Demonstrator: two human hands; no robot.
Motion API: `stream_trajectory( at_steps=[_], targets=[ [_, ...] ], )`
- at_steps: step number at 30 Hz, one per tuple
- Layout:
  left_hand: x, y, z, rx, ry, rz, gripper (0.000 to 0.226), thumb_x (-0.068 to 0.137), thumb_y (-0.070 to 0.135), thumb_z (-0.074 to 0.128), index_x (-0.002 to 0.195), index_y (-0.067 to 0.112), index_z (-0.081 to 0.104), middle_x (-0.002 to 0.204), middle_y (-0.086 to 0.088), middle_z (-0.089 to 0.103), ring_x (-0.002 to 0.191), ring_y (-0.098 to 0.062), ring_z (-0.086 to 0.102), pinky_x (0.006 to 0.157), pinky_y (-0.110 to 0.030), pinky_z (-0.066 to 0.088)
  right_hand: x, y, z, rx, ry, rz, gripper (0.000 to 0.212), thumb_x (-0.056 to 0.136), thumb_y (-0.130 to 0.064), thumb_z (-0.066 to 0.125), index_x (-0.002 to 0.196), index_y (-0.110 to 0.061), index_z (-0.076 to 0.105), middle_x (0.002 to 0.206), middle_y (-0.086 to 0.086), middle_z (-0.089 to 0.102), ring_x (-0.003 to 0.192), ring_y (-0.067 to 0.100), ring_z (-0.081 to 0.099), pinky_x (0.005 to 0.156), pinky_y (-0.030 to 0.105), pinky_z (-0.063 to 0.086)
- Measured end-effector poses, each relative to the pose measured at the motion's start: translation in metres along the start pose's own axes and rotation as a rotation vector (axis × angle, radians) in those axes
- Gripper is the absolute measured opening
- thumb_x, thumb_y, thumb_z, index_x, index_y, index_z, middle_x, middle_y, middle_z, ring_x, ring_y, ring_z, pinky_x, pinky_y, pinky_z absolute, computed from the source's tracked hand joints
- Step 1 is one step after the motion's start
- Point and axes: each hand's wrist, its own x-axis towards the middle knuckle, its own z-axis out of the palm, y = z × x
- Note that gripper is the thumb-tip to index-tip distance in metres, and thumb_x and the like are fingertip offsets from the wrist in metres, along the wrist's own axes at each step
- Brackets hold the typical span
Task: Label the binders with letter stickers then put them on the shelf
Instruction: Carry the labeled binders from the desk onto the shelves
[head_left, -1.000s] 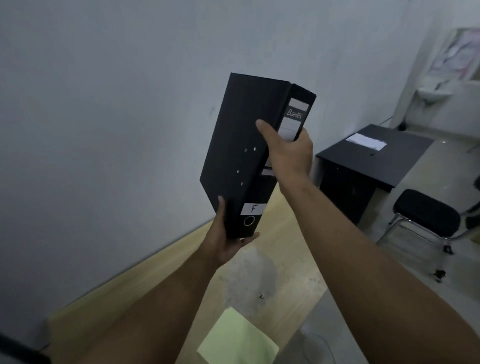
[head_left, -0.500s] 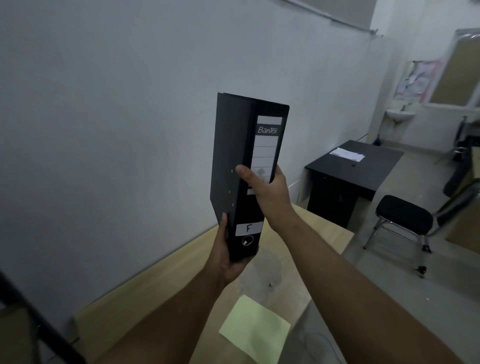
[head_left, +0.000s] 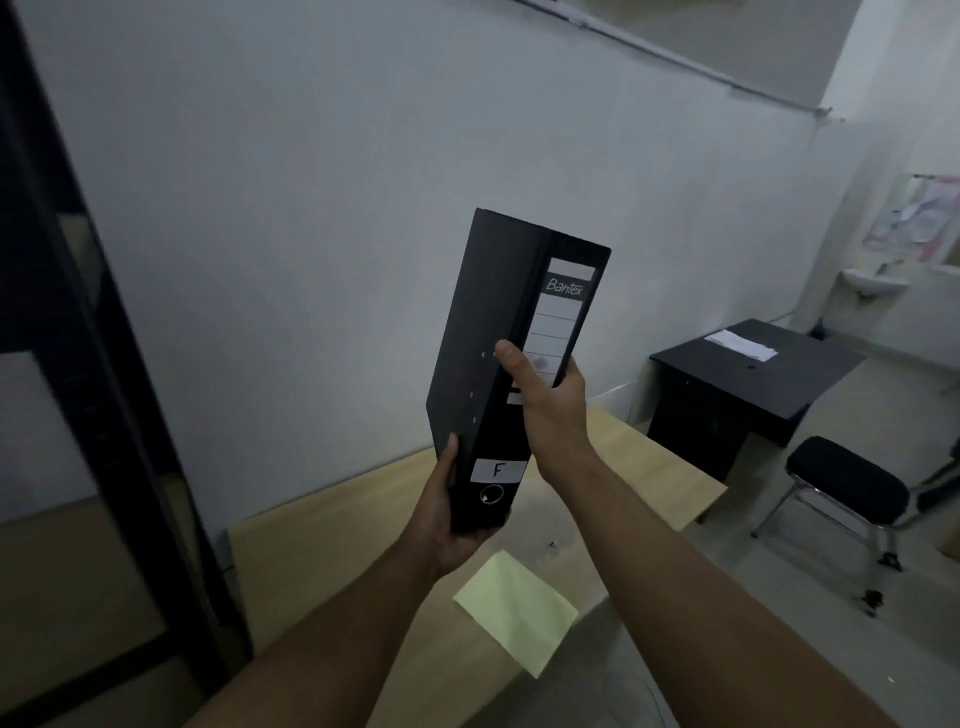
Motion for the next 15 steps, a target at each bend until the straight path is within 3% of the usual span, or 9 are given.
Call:
stream_trajectory(
  at_steps=[2,7,11,15],
  targets=[
    [-0.023,-0.002,0.000,0.017,0.025,0.031,0.066,0.093,0.071,0.059,0.118,0.015,0.082,0.114,-0.016,0.075,0.096,-0.029,0.067,0.085,-0.039,0.052,-0.019,-0.004,-0.001,0.027,-0.019,-0.007,0.043,0.078,-0.050,0.086,0.114,-0.035,0.067,0.100,-0.012,0.080,0.094,0.009,0.078,0.074,0.024,0.063],
    [-0.089,-0.025,0.003,0.056,0.078,0.094,0.067,0.093,0.072,0.058,0.117,0.014,0.082,0.113,-0.016,0.074,0.094,-0.028,0.067,0.083,-0.038,0.051,-0.072,-0.016,-0.016,0.093,-0.055,0.024,0.035,0.088,-0.036,0.086,0.118,-0.030,0.069,0.106,-0.006,0.080,0.096,0.012,0.078,0.075,0.025,0.063],
    [-0.148,-0.060,0.002,0.121,0.129,0.136,0.070,0.095,0.073,0.053,0.128,0.016,0.076,0.116,-0.015,0.076,0.094,-0.026,0.070,0.082,-0.037,0.051,-0.123,-0.018,-0.034,0.170,-0.090,0.059,0.040,0.084,-0.038,0.085,0.120,-0.027,0.071,0.106,-0.005,0.081,0.098,0.014,0.079,0.077,0.026,0.063],
    [-0.212,-0.094,-0.009,0.176,0.219,0.145,0.073,0.093,0.074,0.055,0.137,0.018,0.071,0.124,-0.015,0.075,0.098,-0.025,0.071,0.080,-0.036,0.054,-0.176,-0.008,-0.050,0.261,-0.152,0.102,0.034,0.094,-0.023,0.082,0.125,-0.015,0.072,0.114,0.008,0.080,0.103,0.025,0.078,0.082,0.032,0.064]
  ],
)
